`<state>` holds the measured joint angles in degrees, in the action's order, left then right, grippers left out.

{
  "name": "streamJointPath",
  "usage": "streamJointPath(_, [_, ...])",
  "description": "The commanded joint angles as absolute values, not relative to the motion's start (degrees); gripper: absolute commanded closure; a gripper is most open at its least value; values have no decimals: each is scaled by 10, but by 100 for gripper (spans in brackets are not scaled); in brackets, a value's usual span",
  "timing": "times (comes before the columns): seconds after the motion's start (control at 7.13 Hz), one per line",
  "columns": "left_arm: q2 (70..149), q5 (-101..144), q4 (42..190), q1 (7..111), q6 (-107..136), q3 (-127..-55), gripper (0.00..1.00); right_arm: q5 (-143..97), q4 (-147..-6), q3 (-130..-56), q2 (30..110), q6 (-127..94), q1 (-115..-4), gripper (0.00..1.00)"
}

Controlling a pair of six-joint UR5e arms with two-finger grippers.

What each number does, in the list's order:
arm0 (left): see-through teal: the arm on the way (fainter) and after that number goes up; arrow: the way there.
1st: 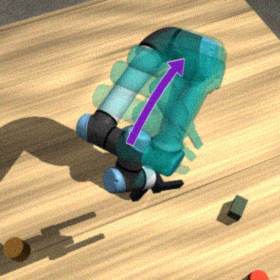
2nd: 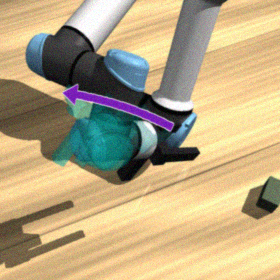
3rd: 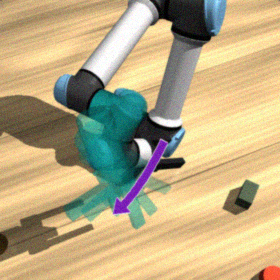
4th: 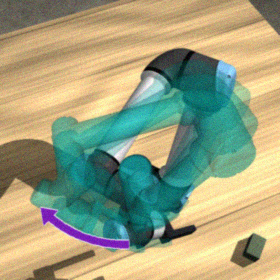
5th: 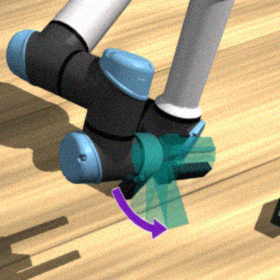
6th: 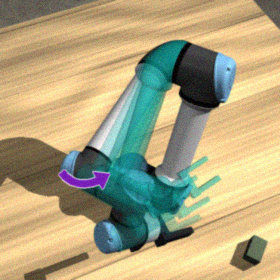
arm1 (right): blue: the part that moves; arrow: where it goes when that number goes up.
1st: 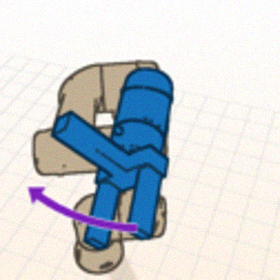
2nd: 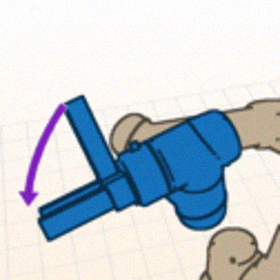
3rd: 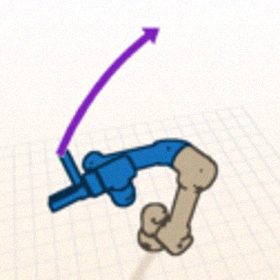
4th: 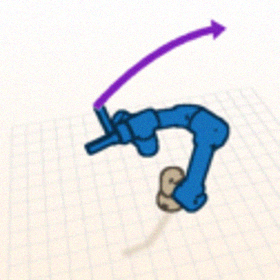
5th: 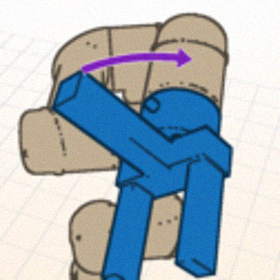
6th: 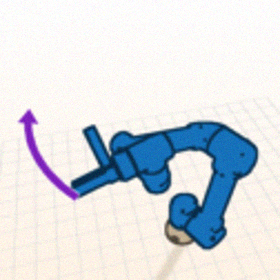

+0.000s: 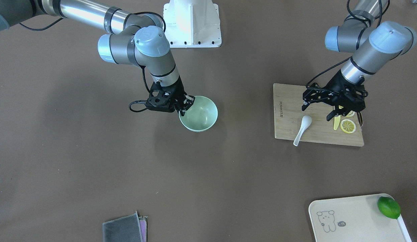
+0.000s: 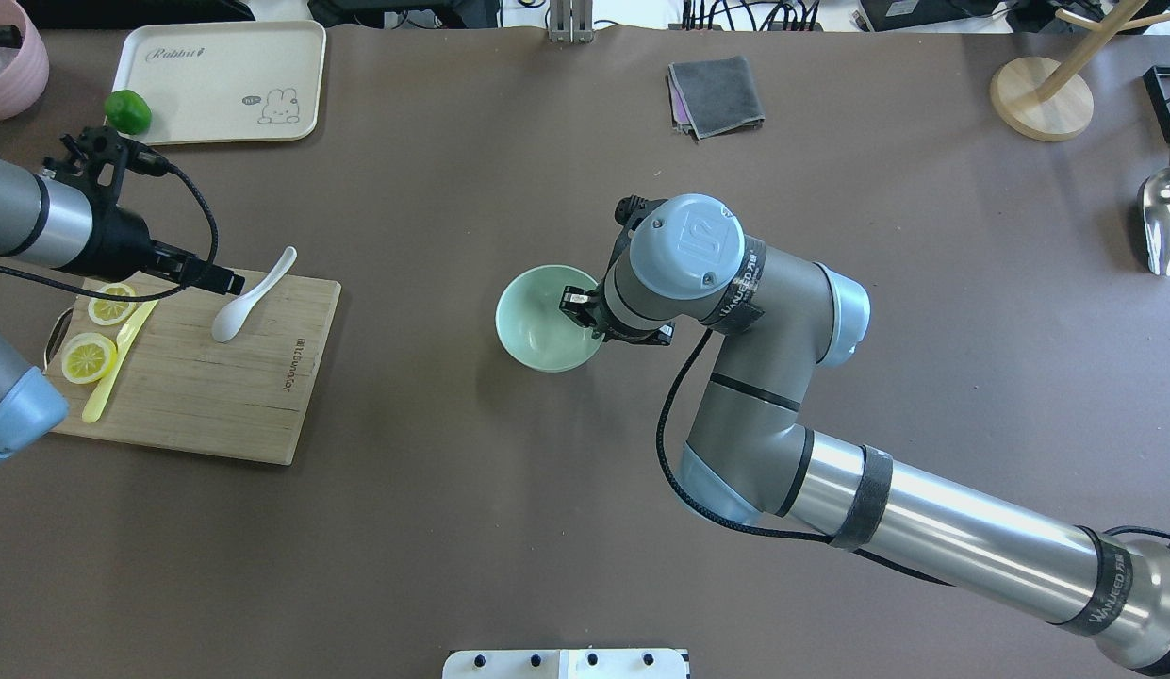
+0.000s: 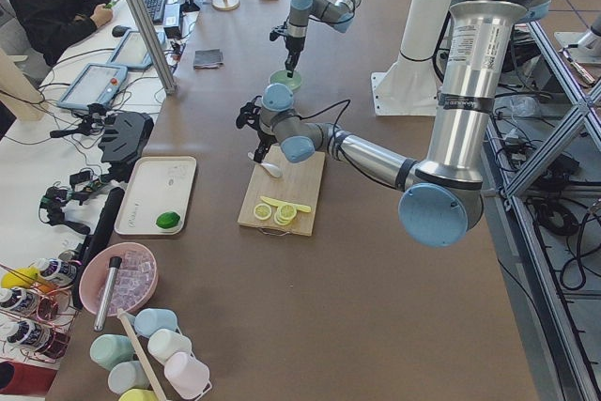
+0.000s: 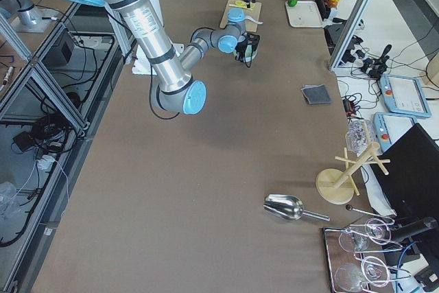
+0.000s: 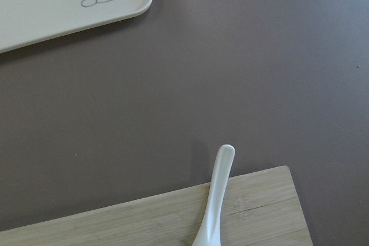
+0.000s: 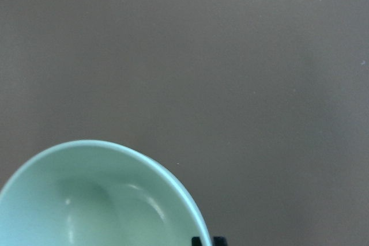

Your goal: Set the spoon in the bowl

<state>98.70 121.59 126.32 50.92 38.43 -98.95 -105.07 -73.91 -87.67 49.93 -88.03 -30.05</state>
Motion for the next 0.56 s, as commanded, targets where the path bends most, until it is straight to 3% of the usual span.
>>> streamJointPath(0.0, [995,1188,1259,477,375,-987,3,-1056,-748,-888,501,-882,-310,0])
streamJointPath(0.42, [1004,1148,1258,475,312,-954,5,-1087,-799,-951,518,-861,-356,0])
